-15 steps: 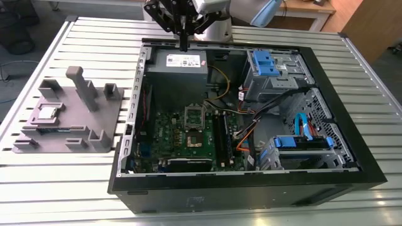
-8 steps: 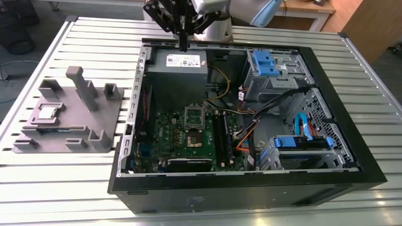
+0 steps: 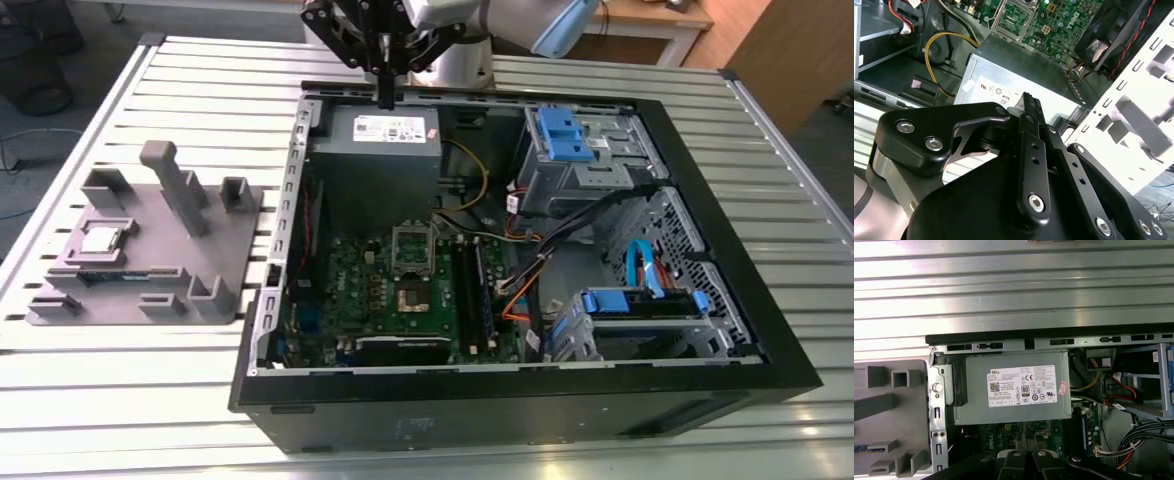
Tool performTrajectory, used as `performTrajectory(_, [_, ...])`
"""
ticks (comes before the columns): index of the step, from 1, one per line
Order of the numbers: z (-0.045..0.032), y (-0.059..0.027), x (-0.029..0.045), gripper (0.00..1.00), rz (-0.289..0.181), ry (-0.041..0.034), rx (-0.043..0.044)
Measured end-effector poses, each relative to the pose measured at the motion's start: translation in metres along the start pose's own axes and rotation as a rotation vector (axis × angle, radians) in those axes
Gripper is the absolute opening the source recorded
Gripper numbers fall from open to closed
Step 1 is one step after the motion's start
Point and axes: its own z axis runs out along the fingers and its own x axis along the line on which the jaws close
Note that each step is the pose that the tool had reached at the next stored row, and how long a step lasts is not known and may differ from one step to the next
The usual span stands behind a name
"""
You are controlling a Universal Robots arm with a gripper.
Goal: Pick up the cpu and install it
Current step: 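Reach for the cpu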
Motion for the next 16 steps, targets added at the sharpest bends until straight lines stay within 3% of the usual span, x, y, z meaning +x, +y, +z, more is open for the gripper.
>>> performTrajectory(16, [-0.0002, -0.0005, 0.0063, 0.11, 0.0, 0.0, 0.0])
